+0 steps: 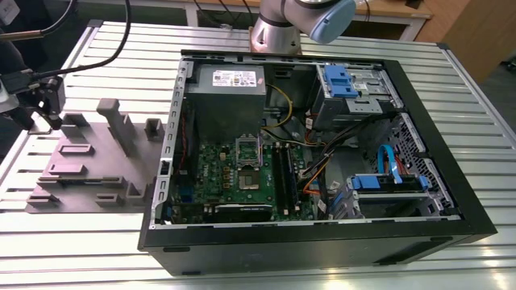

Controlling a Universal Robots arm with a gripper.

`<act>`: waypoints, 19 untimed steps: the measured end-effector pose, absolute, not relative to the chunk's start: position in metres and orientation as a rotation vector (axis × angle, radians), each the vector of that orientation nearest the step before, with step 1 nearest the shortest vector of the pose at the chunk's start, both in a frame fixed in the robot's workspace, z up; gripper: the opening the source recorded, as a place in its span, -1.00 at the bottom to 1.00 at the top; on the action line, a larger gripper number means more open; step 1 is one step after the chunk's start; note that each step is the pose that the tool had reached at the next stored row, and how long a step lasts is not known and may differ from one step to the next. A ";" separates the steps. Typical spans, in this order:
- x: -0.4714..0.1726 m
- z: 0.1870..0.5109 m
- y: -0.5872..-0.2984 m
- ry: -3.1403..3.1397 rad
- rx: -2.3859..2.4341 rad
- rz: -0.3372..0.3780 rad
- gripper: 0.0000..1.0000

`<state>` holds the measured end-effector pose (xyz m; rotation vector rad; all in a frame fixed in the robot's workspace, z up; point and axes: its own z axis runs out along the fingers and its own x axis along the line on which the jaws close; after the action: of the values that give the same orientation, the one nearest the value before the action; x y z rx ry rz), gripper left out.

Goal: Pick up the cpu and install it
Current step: 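Pick up the cpu and move it towards the insertion slot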

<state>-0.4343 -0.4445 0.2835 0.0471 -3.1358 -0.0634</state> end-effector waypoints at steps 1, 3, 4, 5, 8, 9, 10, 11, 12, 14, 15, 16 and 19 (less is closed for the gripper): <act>-0.434 0.285 -0.445 -3.135 0.047 -0.063 -0.06; -0.434 0.288 -0.445 -3.134 0.047 -0.063 -0.06; -0.434 0.289 -0.445 -3.133 0.047 -0.064 -0.06; -0.434 0.291 -0.445 -3.132 0.047 -0.063 -0.06; -0.434 0.295 -0.445 -3.130 0.047 -0.063 -0.06; -0.434 0.296 -0.445 -3.129 0.047 -0.063 -0.06; -0.434 0.297 -0.445 -3.129 0.047 -0.063 -0.06; -0.434 0.298 -0.445 -3.128 0.047 -0.063 -0.06; -0.434 0.298 -0.445 -3.128 0.047 -0.064 -0.06; -0.434 0.298 -0.444 -3.128 0.047 -0.064 -0.06; -0.434 0.298 -0.445 -3.128 0.047 -0.063 -0.06; -0.434 0.298 -0.445 -3.128 0.047 -0.063 -0.06; -0.434 0.298 -0.445 -3.128 0.047 -0.063 -0.06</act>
<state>-0.4340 -0.4445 0.2984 0.0467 -3.1277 -0.0633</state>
